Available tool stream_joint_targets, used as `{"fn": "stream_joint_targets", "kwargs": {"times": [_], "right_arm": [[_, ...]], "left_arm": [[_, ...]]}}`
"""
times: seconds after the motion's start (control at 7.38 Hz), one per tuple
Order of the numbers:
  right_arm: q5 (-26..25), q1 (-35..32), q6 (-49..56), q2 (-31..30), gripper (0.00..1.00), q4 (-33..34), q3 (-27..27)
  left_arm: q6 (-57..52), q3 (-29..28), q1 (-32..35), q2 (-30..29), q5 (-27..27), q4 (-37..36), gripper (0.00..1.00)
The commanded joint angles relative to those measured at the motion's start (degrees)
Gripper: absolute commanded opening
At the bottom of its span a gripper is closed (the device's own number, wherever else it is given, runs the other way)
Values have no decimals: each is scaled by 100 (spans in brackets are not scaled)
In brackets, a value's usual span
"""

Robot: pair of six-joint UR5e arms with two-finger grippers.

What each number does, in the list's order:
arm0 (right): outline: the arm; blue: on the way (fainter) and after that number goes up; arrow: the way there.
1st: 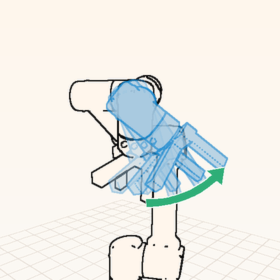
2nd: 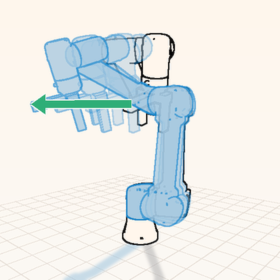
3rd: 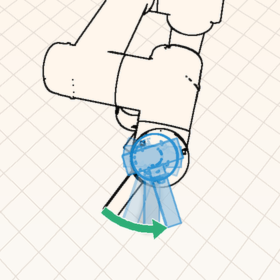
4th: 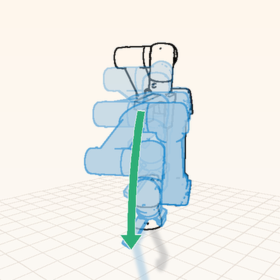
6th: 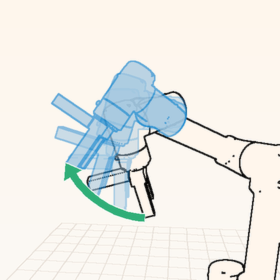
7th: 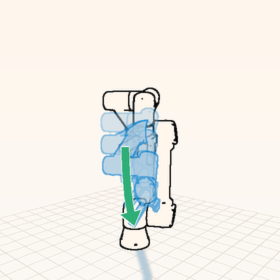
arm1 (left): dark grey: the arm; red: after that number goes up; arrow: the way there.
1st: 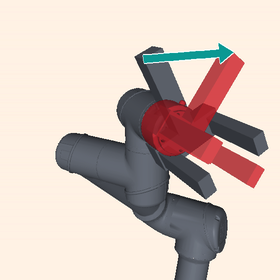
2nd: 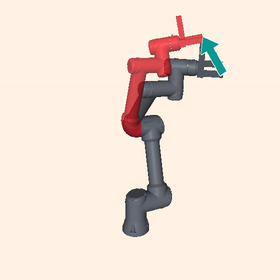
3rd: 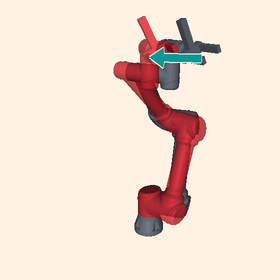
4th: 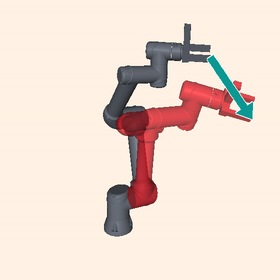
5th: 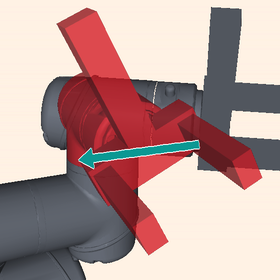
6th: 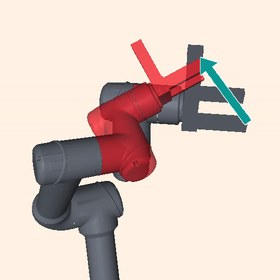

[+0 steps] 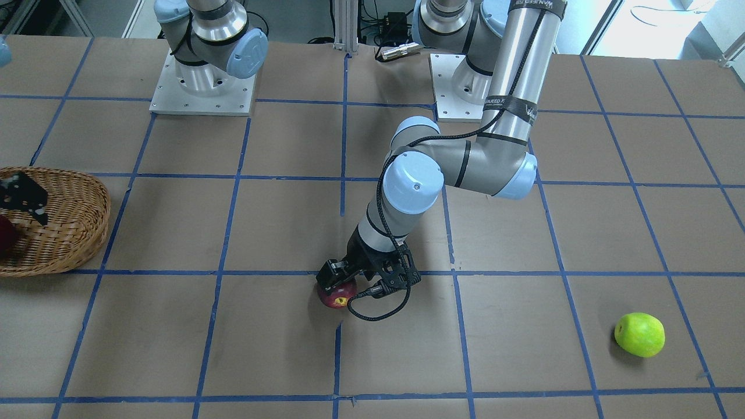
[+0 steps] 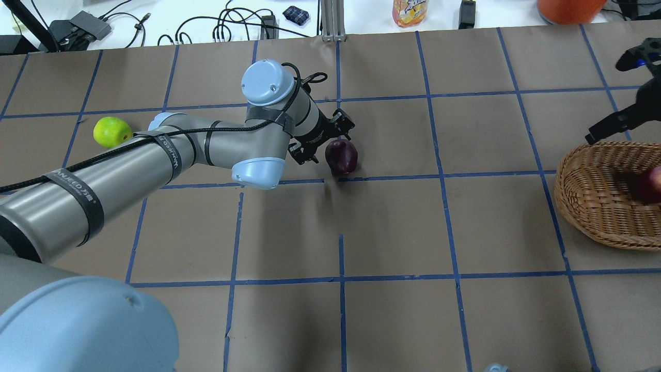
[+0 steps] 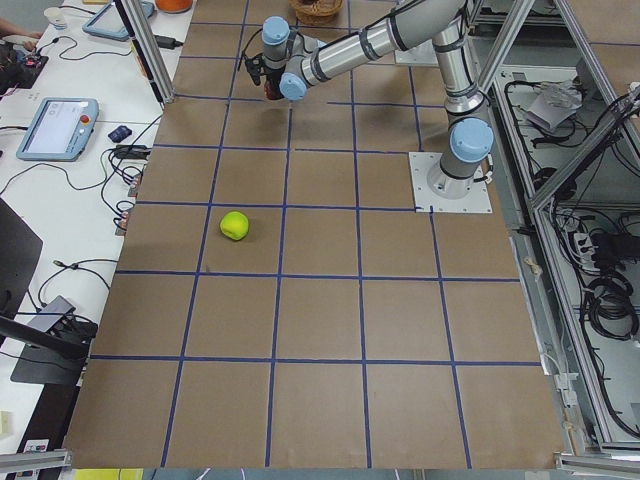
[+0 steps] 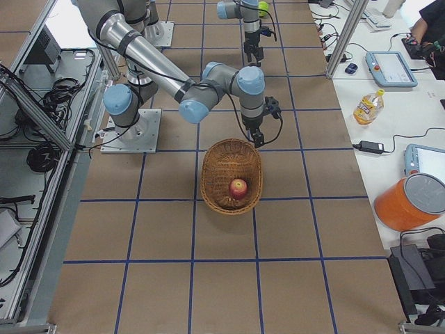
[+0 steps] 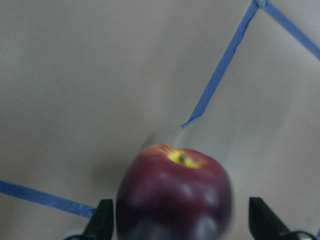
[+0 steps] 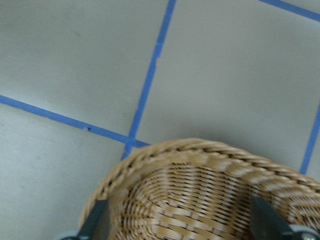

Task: Put all apples into basket
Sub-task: 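Carry the dark red apple to the table center with the left gripper, then grasp the dark red apple with right gripper while left moves to green apple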

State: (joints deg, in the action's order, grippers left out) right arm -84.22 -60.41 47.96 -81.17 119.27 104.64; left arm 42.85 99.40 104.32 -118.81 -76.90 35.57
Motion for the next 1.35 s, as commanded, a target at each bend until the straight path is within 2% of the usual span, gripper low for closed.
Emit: {"fn": "stream_joint_targets", "kwargs": {"times": [0.0,0.14,0.27,0.41,0.54,0.68,0.81,0.95,1.08,1.22], "right_arm": [[63,-1152,-1816,127,100,34,3],[72,-1749,-2887,328,100,183,-40],[-58,-2373,-3507,556,100,280,-432],[-173,-2979,-4261,924,100,37,-1036],[-287,-3742,-5435,1336,100,17,-1469],[-306,-4307,-6030,1645,100,43,-1751],[-245,-4608,-6453,1840,100,96,-1911],[-175,-4716,-6614,2007,100,314,-1973],[-122,-4839,-6607,2209,100,412,-1948],[-226,-4918,-6546,2420,100,474,-1930]], "left_arm": [[-1042,35,-523,635,-290,-411,100],[-1469,44,-1101,996,258,-271,100],[-1725,-8,-1542,1313,568,356,100],[-2581,-9,-1790,1594,527,1276,100],[-3416,-96,-2297,1771,483,1868,100],[-4547,-340,-3094,1869,465,2675,100],[-6028,-725,-3877,1600,404,3388,100],[-7131,-1034,-4067,1258,-353,3499,100],[-7664,-1420,-4147,1028,-1388,3509,100],[-8391,-1859,-4218,652,-1668,3501,100]]}}
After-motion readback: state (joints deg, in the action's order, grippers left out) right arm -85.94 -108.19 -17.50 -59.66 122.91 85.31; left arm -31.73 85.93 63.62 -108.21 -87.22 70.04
